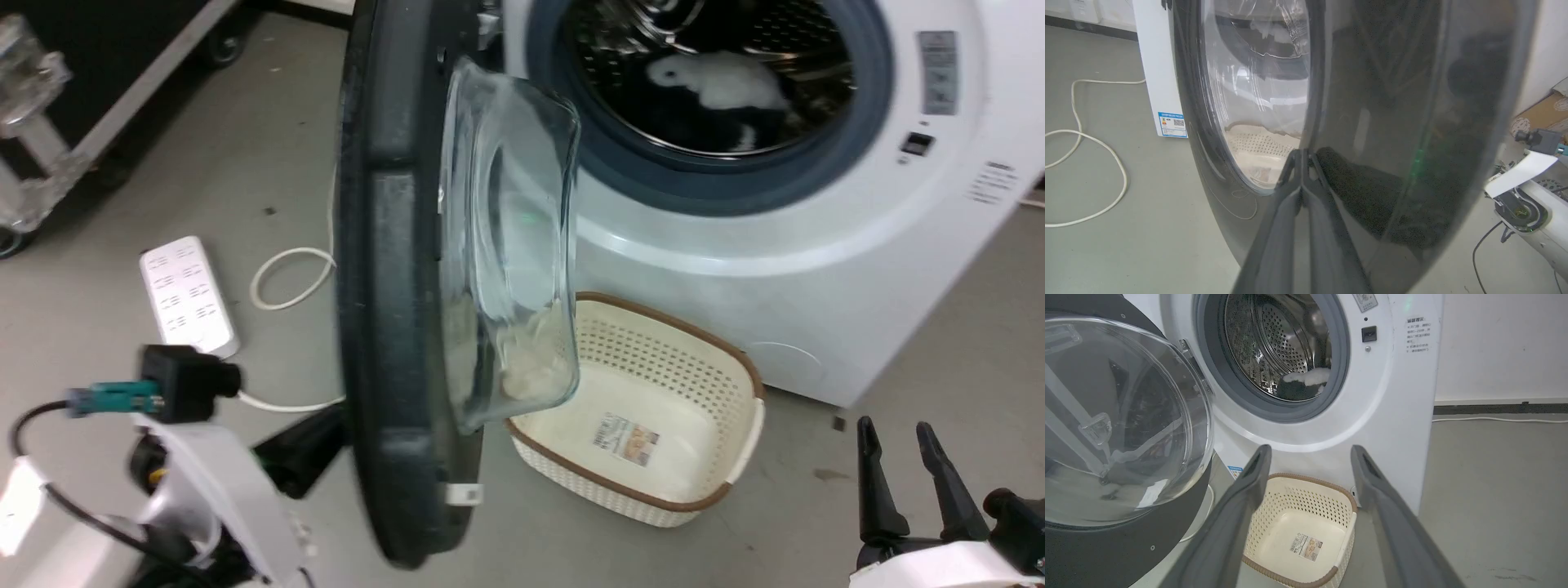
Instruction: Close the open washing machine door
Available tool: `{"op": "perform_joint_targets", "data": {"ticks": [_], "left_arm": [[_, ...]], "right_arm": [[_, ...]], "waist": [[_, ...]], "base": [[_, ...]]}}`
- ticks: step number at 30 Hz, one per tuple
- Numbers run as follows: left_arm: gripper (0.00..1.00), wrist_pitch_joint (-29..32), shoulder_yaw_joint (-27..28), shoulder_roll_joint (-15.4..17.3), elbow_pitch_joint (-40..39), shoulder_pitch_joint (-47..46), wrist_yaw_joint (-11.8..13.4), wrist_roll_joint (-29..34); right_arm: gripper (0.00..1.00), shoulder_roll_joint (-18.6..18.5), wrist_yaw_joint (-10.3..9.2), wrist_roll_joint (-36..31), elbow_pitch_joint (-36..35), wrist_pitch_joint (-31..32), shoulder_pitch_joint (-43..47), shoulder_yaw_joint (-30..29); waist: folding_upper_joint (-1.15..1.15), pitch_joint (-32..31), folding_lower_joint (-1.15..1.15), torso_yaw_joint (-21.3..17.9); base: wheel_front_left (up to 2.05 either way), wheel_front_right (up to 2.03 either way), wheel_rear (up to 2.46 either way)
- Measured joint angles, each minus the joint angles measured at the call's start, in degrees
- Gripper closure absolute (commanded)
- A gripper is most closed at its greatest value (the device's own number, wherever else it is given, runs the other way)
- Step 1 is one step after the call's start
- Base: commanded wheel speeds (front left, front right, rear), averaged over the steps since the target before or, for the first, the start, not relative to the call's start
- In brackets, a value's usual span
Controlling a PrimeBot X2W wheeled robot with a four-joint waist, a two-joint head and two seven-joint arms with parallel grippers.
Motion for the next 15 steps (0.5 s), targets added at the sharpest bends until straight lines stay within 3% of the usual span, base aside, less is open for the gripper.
{"op": "perform_joint_targets", "data": {"ticks": [6,15], "left_arm": [[1.00,-0.48,-5.60,-1.33,0.69,-2.35,-0.46,-2.12],[1.00,-3.10,-14.27,-3.64,6.55,-8.75,-0.99,-5.31]], "right_arm": [[0.00,0.03,0.00,-0.70,-0.96,-0.62,0.17,0.74],[0.00,0.03,0.00,-1.49,-3.02,-1.65,0.76,2.70]], "waist": [[0.00,0.17,0.00,-3.95],[0.00,0.77,0.00,-13.65]], "base": [[0.00,0.00,0.00],[0.00,0.00,0.00]]}}
